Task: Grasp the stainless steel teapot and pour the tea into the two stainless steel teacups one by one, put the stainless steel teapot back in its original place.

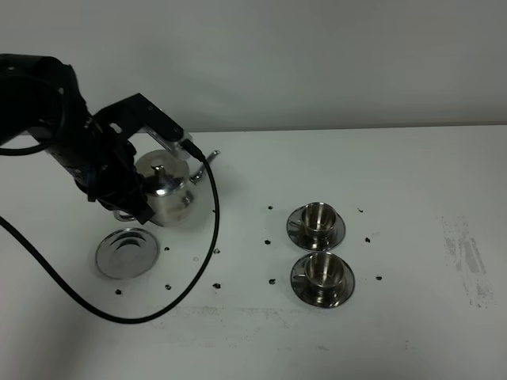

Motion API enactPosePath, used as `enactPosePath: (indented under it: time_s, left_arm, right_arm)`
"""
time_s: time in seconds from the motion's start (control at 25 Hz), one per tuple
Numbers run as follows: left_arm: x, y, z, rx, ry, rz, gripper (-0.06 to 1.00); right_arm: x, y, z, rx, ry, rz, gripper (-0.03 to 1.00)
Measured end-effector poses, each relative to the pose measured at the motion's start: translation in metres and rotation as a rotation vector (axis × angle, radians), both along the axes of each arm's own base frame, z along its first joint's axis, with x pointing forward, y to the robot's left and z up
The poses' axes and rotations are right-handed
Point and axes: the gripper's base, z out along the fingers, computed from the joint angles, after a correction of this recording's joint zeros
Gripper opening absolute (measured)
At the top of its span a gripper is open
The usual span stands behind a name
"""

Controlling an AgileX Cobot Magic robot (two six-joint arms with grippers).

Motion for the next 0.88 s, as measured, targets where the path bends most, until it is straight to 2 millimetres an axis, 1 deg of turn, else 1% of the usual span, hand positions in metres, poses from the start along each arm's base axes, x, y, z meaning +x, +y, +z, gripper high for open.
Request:
enactPosePath:
  time_s: [0.16,0.28,0.48,0.6,0.76,0.88]
  left_arm:
    - [-0.001,-0.028,-0.01,0.012,-0.037,-0.146,0.21]
    - [-0.003,-0.043,-0.014,0.028,-0.078,-0.262,0.21]
    - [-0.005,-0.059,-0.018,0.074,-0.138,-0.483,0.21]
    - [-0.004,-0.065,-0.02,0.093,-0.149,-0.564,0.21]
    - [0.006,-0.074,-0.014,0.105,-0.106,-0.609,0.21]
    - [0.016,-0.082,0.002,0.119,-0.09,-0.639,0.21]
  right_arm:
    - [0.0,0.0,0.0,-0.001,0.0,0.0,0.29]
    - [0.0,0.0,0.0,-0.001,0.0,0.0,0.29]
    - [0.0,0.0,0.0,-0.001,0.0,0.0,0.29]
    - [0.0,0.0,0.0,-0.001,0.0,0.0,0.29]
    - [0.0,0.0,0.0,-0.001,0.0,0.0,0.29]
    - [0.0,0.0,0.0,-0.001,0.0,0.0,0.29]
